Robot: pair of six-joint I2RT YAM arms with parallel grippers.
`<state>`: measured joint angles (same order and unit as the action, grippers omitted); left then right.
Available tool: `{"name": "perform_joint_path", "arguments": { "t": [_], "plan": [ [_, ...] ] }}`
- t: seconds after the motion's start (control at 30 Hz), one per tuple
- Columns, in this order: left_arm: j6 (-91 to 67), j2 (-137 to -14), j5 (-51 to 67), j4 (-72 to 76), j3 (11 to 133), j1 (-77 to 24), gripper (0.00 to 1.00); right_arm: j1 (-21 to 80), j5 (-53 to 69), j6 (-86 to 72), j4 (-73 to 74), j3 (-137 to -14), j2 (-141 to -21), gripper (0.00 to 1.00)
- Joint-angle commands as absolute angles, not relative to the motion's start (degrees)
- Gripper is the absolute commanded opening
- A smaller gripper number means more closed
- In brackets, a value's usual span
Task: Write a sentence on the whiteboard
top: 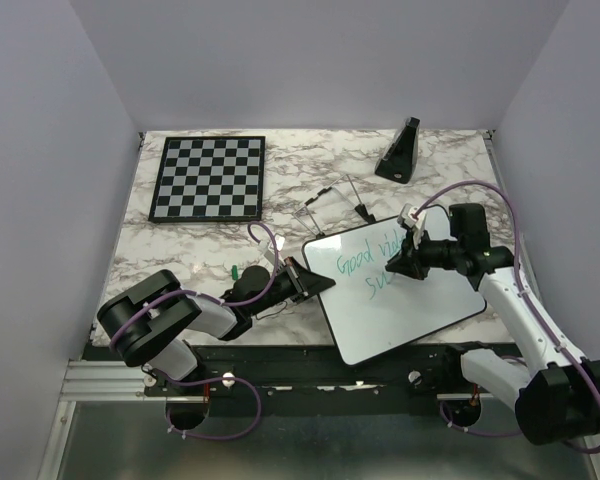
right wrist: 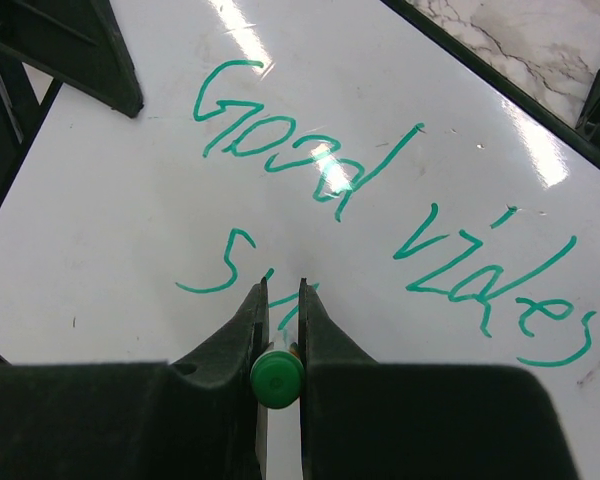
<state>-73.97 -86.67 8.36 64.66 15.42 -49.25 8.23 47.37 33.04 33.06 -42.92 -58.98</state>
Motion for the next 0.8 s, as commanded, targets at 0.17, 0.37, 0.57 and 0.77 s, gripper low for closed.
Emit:
{"name": "perform_joint_path", "arguments": {
  "t": [0.17,0.37,0.57,0.77],
  "plan": [
    [-69.9,-84.6,5.4,68.5,16.1,-49.6,0.0,7.4,48.8,29.5,30.1,-44.4,-55.8,0.0],
    [-70.1,-85.0,5.1,69.2,15.6,-49.5,0.0,5.2,49.3,29.4,28.3,-43.5,-55.9,0.01],
    [-70.3,-84.9,4.8,69.3,15.6,-49.5,0.0,3.2,52.2,29.5,27.4,-42.8,-56.0,0.01],
    [-70.5,-85.0,4.6,69.5,15.6,-49.6,0.0,2.9,53.9,29.7,27.6,-42.5,-56.1,0.01]
  ]
}}
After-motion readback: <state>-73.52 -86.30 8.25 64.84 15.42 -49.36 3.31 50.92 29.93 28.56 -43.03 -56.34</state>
